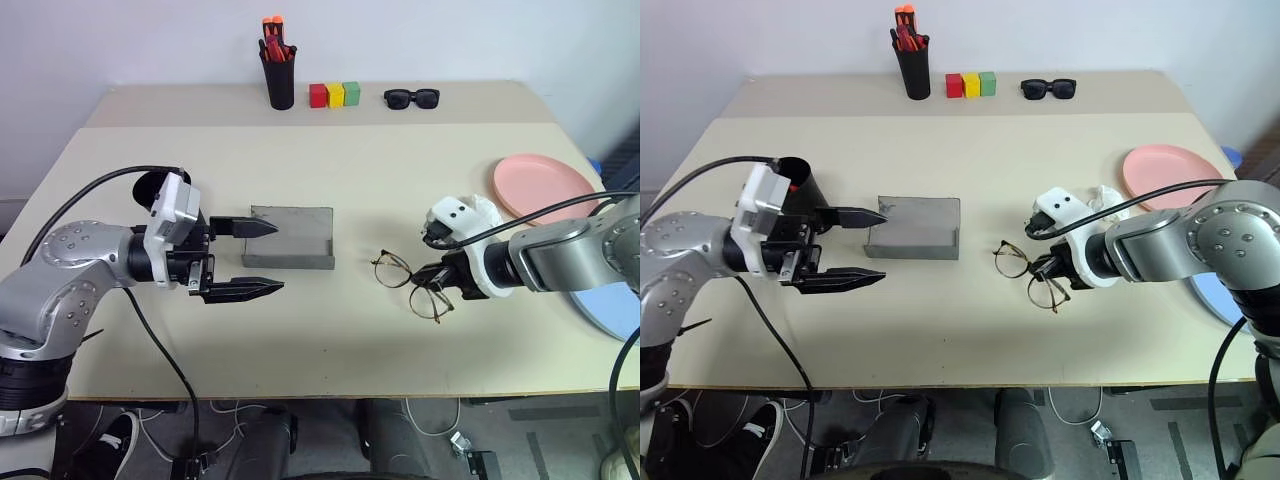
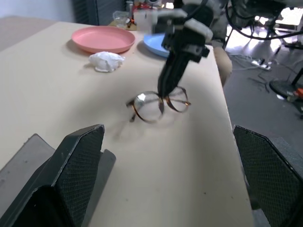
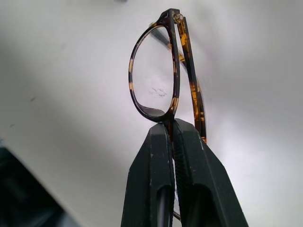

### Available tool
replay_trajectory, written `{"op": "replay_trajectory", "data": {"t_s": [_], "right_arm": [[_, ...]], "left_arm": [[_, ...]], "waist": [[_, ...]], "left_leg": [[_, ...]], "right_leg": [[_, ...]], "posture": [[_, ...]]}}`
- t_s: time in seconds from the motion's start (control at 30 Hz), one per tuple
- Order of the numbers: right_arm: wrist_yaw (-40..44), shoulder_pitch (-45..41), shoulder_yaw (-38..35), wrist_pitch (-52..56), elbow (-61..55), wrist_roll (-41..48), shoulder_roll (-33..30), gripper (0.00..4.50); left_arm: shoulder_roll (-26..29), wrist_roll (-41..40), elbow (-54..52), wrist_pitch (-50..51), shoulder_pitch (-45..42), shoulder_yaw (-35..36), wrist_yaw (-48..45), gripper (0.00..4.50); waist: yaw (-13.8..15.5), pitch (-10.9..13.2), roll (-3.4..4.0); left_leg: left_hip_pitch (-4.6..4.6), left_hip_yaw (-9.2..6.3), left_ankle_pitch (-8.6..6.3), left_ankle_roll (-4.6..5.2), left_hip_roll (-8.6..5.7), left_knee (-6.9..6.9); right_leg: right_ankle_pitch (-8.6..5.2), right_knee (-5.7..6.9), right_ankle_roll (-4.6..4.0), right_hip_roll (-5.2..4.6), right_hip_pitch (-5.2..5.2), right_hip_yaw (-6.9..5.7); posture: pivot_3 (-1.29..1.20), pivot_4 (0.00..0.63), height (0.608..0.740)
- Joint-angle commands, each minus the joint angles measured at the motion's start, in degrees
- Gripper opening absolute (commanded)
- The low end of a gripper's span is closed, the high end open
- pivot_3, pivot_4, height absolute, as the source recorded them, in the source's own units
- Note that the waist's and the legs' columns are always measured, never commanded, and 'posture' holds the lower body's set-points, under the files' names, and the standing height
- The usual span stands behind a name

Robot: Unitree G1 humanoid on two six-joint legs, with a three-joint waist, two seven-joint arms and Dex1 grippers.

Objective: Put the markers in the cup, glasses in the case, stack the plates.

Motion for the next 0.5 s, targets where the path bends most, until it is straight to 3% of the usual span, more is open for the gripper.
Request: {"op": "replay_trajectory", "data": {"t_s": [0.03,0.23,0.5], "right_arm": [[9.7,-1.6,-0.5,-5.9,-2.8,-13.9,-0.6,0.04],[20.8,-5.0,-0.4,-15.3,2.1,-30.4,5.8,0.04],[26.7,-10.8,1.6,-21.5,7.3,-43.8,22.0,0.04]], "left_arm": [[0.4,1.1,0.2,-2.1,-0.1,1.0,0.0,4.50],[2.3,2.2,3.4,-3.7,1.1,6.3,1.5,4.50],[6.9,3.5,5.3,-6.2,9.2,12.6,-1.6,4.50]], "waist": [[0.1,0.0,0.00],[-0.2,0.0,0.00],[-0.1,0.0,0.02]], "left_leg": [[-0.02,0.00,0.00,0.00,0.00,0.00],[0.00,0.08,0.00,-0.01,0.04,-0.01],[-0.06,0.10,0.01,-0.02,0.05,-0.07]], "right_leg": [[0.00,0.01,0.00,0.00,-0.03,0.00],[0.01,0.03,0.01,0.01,-0.07,0.02],[0.02,0.05,-0.02,0.00,-0.21,0.07]], "posture": [[0.00,0.150,0.740],[0.00,0.150,0.740],[0.00,0.150,0.740]]}}
